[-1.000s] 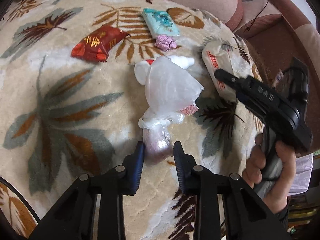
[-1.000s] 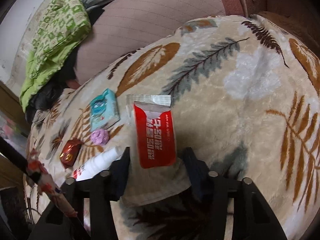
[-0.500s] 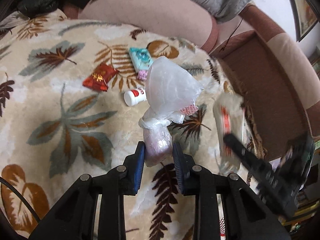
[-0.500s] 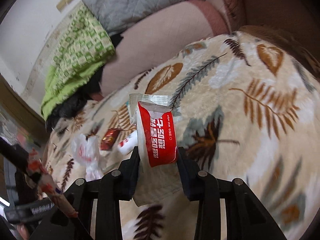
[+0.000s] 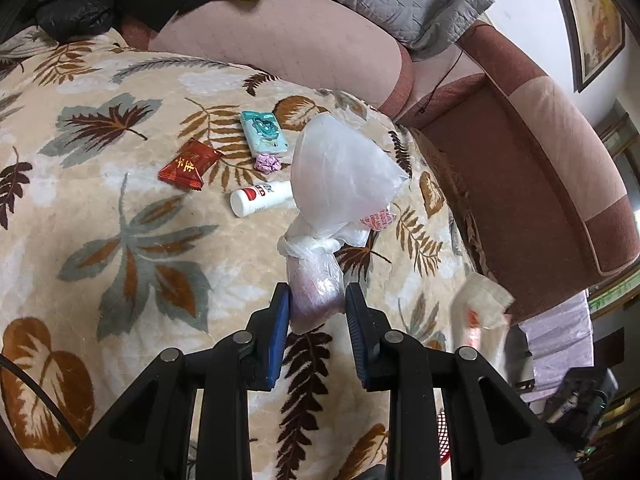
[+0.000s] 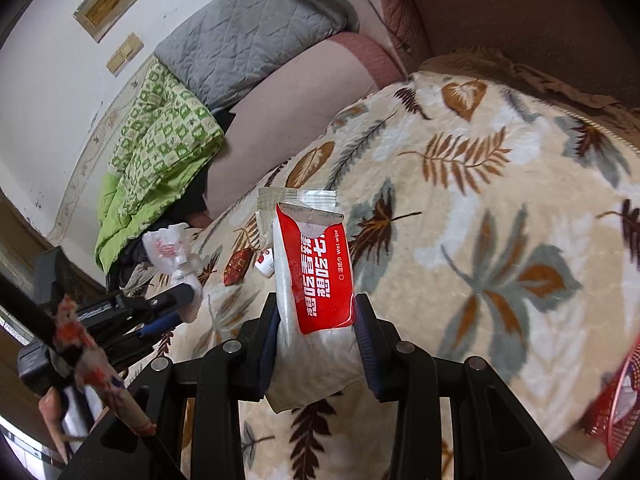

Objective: Collect trash
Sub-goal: 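Carry the plastic bag and red-white packet over to the red wastebasket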

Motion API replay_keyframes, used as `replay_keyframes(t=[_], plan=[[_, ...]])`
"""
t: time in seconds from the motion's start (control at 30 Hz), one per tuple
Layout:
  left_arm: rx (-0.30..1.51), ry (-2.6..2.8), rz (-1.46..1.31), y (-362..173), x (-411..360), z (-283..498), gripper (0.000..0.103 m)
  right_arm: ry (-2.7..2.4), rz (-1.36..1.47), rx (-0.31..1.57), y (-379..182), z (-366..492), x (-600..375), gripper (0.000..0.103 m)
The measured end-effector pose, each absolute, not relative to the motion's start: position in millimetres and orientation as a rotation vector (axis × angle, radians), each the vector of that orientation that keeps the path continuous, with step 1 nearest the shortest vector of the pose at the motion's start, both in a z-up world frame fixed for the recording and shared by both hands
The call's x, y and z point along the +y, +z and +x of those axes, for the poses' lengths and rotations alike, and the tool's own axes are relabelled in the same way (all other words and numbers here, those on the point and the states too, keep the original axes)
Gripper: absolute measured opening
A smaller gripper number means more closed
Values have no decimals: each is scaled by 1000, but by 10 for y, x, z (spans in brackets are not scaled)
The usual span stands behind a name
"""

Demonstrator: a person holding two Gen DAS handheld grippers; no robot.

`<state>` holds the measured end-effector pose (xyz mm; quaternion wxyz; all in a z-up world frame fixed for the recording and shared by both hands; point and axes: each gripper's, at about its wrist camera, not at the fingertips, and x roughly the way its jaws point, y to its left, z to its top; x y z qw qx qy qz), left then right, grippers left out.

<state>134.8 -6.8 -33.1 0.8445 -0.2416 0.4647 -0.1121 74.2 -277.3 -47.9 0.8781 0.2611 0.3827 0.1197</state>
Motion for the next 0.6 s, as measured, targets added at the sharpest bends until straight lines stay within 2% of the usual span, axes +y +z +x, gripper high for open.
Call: replay_keyframes(t=[0.23, 0.6], plan=[[964, -275, -465, -296, -250, 1135, 27, 246, 515, 734, -241, 419, -2798, 39], [862, -275, -385, 27, -498, -45, 27, 250, 502, 586, 6, -370, -3052, 39]])
